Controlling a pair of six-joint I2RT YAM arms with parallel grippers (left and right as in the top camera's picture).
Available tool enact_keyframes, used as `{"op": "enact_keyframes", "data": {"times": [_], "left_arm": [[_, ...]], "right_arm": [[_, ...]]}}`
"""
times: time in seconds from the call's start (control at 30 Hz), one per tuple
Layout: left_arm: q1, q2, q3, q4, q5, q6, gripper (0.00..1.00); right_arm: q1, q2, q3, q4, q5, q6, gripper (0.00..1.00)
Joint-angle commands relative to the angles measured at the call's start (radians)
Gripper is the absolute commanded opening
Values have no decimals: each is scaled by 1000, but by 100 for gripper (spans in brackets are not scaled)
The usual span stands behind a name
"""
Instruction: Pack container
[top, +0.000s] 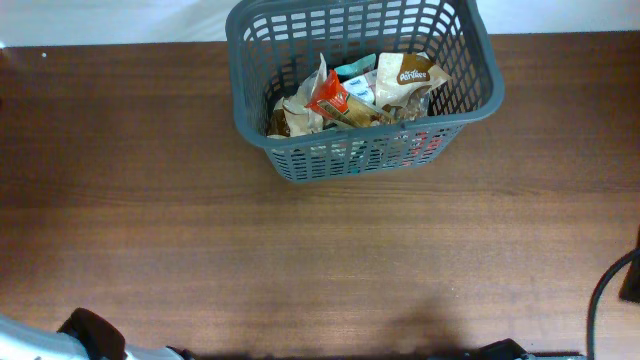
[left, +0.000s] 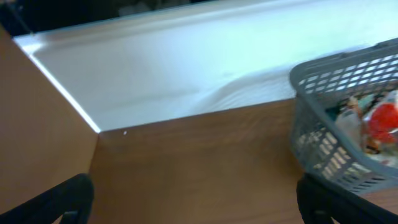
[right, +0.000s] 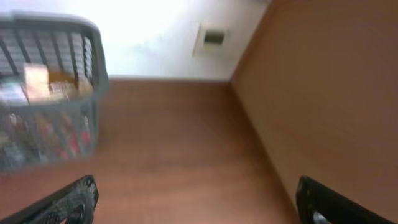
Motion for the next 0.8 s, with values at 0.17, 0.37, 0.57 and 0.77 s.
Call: {"op": "enact_keyframes", "data": {"times": [0.17, 0.37, 0.57, 0.77], "left_arm": [[-39, -108, 3, -52, 68, 50, 100], [-79, -236, 2, -76, 36, 55, 100], [-89, -365, -29, -93, 5, 20, 100], [-89, -567, -209, -91, -3, 21, 99]], "right_arm": [[9, -273, -353, -7, 21, 34, 99], [8, -495, -544, -7, 8, 34, 99], [-61, -653, -671, -7, 9, 31, 99], [-163, -760, -770, -6, 4, -29, 99]]}}
